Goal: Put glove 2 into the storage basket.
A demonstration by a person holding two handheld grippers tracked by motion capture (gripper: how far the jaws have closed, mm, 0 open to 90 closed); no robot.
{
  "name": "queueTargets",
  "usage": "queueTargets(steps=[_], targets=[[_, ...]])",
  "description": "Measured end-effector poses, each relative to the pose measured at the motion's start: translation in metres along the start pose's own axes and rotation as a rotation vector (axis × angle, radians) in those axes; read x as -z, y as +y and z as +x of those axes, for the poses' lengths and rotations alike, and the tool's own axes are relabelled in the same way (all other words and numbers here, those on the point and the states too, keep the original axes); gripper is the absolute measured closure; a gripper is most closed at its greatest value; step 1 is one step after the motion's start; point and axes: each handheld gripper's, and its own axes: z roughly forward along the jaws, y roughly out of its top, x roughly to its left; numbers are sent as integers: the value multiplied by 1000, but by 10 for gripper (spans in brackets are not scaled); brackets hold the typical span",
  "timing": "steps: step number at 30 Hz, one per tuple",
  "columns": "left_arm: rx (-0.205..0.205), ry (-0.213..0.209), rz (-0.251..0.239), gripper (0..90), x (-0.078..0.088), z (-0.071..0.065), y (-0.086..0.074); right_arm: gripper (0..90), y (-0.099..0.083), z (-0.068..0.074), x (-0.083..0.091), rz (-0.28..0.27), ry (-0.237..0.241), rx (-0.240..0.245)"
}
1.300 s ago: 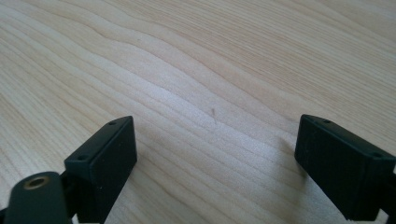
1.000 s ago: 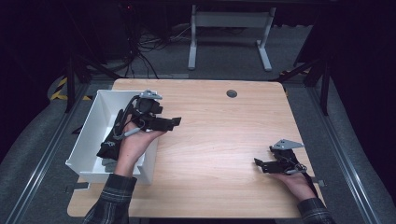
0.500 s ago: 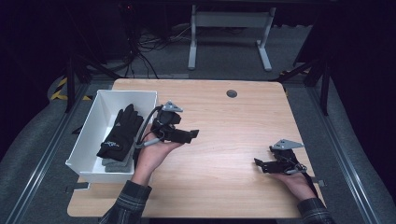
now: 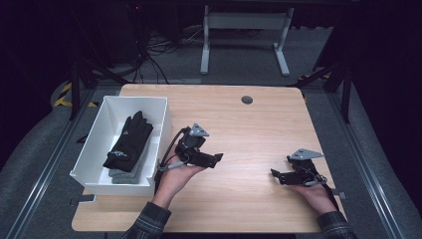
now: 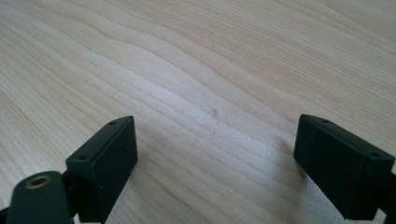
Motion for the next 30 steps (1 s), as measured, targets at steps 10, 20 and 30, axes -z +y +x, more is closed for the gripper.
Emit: queueTargets(steps=[10,20,30], targets=[[-39,-7,46,160,-26,-9,-20,137,0,0,0,-1,-1,3],[-64,-16,88,156,-49,-18,-39,139,0,0,0,-1,0,3],[-110,-9,120,111,-67,-24,-54,142,0,0,0,-2,2,4]])
